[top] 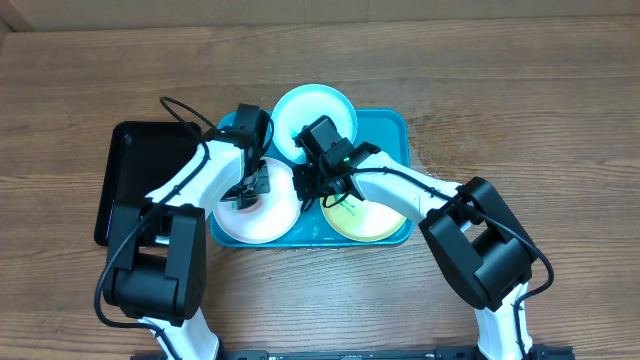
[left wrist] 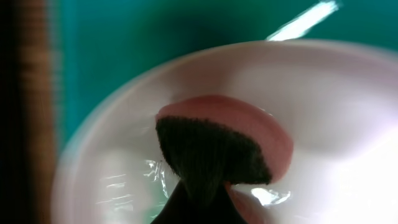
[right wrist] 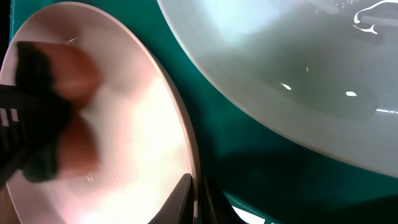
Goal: Clean dirty plates on tray and stack at the side
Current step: 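Regrasp the sponge with the left gripper and scrub the pink plate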
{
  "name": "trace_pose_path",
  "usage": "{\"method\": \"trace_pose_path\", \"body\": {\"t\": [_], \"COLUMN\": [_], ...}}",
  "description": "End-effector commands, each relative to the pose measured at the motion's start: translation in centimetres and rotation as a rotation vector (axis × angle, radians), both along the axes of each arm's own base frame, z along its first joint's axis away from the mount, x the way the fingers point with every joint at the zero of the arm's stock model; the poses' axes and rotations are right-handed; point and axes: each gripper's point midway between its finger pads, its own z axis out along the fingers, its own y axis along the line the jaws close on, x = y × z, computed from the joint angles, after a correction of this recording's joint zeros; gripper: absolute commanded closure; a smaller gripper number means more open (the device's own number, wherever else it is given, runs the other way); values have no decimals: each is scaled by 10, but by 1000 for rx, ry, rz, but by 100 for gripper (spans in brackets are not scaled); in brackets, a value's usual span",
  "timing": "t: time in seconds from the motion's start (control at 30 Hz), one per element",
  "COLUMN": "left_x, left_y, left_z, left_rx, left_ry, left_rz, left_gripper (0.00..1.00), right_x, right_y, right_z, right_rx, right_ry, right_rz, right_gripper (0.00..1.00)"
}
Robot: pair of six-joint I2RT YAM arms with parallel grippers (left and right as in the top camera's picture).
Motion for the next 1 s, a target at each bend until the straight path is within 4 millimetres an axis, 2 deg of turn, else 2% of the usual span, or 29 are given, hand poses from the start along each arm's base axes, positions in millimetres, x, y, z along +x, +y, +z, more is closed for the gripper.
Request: {"method": "trace_pose_path", "body": {"t": [0.0, 0.17, 0.3, 0.4, 0.5, 0.57, 0.87, 0.93, 0.97], "left_x": [-14, -11, 3, 13, 15, 10, -30, -36, -38], "left_y": [56, 61, 51, 15, -35, -49, -45, -38, -27], "left_z": [0, 13, 31, 36, 33, 28, -2, -7, -9], "left_rx": [306, 345, 288, 66, -216, -300, -300, -262, -201], "left_ry": [56, 56, 22, 9, 37, 59, 175, 190, 194], "left_rz": [5, 4, 43, 31, -59, -88, -76, -72, -70], "left_gripper": [96, 96, 96, 96, 96, 96, 96, 96, 96], "right_x": [-1, -1, 0, 0, 0, 0, 0, 0, 1], "right_y": [-4, -3, -3, -3, -3, -2, -2, -2, -2], "right_z": [-6, -5, -5, -5, -5, -5, -5, -5, -5], "right_rx": [-13, -10, -9, -9, -7, -6, -6, -5, -5], "right_ry": [9, 5, 5, 4, 2, 1, 1, 0, 0], "right_rz": [-9, -9, -9, -8, -8, -8, -8, -8, -8], "right_gripper": [92, 92, 92, 92, 92, 92, 92, 92, 92]}}
